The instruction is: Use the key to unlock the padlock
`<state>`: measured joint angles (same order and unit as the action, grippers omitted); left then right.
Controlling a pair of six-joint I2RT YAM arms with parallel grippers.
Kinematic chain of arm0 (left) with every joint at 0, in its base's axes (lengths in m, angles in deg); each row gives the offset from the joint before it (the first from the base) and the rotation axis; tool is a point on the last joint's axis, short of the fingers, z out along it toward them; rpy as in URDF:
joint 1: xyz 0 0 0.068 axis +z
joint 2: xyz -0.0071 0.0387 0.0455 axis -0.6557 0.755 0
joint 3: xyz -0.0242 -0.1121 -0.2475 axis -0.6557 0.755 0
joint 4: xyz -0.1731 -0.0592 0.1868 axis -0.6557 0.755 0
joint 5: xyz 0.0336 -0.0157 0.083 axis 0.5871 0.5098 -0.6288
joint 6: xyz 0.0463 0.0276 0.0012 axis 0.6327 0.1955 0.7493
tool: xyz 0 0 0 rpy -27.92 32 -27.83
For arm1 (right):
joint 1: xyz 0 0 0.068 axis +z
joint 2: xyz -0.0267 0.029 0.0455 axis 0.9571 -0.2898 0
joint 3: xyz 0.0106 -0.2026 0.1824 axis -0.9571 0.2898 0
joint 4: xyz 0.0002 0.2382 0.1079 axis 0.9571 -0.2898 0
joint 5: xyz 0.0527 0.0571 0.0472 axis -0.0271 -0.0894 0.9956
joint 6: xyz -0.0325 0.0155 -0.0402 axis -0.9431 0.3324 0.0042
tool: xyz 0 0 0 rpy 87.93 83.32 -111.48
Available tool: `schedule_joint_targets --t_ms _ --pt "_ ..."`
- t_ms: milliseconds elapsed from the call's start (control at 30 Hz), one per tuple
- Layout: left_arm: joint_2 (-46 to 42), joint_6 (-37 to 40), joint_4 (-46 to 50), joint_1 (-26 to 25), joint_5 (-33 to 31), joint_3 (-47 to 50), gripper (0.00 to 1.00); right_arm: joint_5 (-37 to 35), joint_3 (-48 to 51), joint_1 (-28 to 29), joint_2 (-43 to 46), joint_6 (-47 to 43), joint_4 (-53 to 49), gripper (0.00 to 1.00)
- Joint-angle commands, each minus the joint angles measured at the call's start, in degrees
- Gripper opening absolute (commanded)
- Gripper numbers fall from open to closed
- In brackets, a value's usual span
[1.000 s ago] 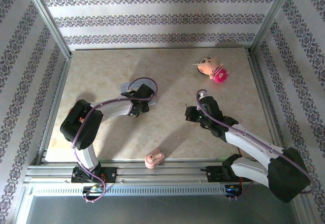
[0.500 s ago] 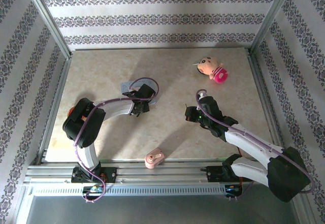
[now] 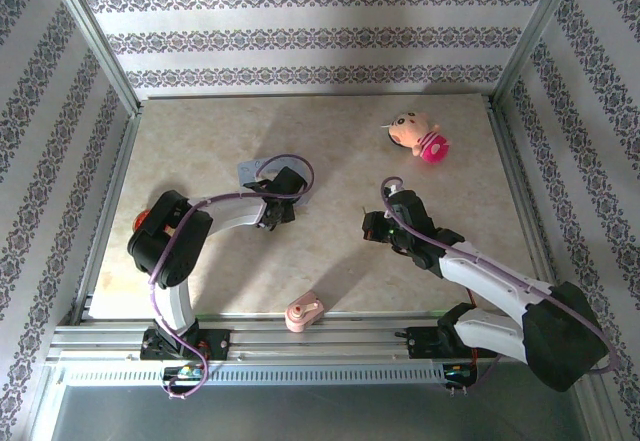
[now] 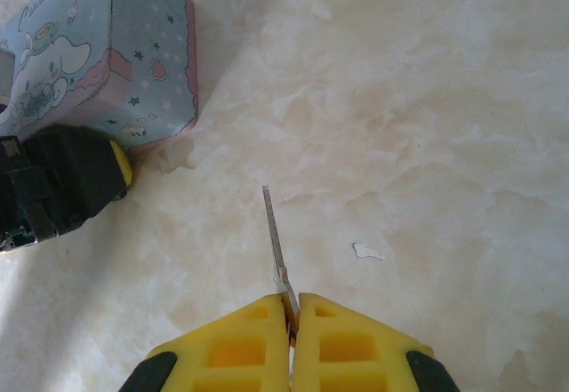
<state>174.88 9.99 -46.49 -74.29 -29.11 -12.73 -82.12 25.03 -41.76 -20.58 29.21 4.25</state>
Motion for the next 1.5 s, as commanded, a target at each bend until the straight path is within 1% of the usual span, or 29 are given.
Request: schedule_joint_targets --t_ms 0,133,233,300,333,367,500,600,733,867,967,1133,1333,1467 --pt "0.4 1.2 -1.0 -0.3 -0.9 -0.6 0.42 -1.2 0.2 0.6 -0.4 -0.5 1.3 0.0" --pt "0.1 1.2 -0.9 -0.3 -1.2 -0.8 0.4 -1.0 0.1 0.6 -0.7 -0.6 1.5 0.0" --pt "0.0 1.7 -0.9 -0.3 -1.2 -1.2 0.3 -1.0 0.2 0.7 -0.7 -0.5 1.5 0.0" --pt "-0.2 2.0 -0.7 -0.4 -0.7 -1.4 0.28 -1.1 0.3 0.7 -0.7 -0.6 1.5 0.0" --pt "-0.5 2.0 -0.7 -0.4 0.0 -1.5 0.24 -1.1 0.4 0.8 -0.7 -0.6 1.5 0.0" --pt "-0.8 2.0 -0.7 -0.4 0.9 -1.6 0.23 -1.1 0.5 0.9 -0.8 -0.7 1.6 0.0" --pt "-2.8 -0.3 -0.2 -0.4 5.4 -1.8 0.23 0.2 1.2 1.8 -1.7 -1.9 3.2 0.0" --pt "-4.0 -4.5 1.9 -0.4 8.5 -2.7 0.24 2.1 1.5 3.2 -3.7 -4.5 6.7 0.0" --pt "-4.3 -8.4 1.7 -0.4 14.1 -3.6 0.25 4.7 0.4 5.5 -8.8 -8.3 10.6 0.0" --pt "-3.9 -11.6 -0.7 -0.4 17.5 -3.7 0.25 6.6 -0.2 7.6 -14.7 -10.2 16.4 0.0" --pt "-3.9 -13.5 -2.0 -0.3 19.3 -3.7 0.25 6.9 -0.3 8.6 -17.3 -10.8 20.3 0.0" --pt "-3.8 -14.8 -2.6 -0.3 20.9 -4.1 0.25 4.0 -0.7 11.2 -19.5 -13.2 23.2 0.0" --pt "-3.3 -15.8 -3.3 -0.3 23.1 -4.6 0.25 4.0 -0.6 12.6 -24.9 -11.9 29.2 0.0" --pt "-3.0 -16.0 -3.9 -0.3 24.1 -4.6 0.25 2.7 -0.9 14.2 -28.4 -11.0 33.3 0.0"
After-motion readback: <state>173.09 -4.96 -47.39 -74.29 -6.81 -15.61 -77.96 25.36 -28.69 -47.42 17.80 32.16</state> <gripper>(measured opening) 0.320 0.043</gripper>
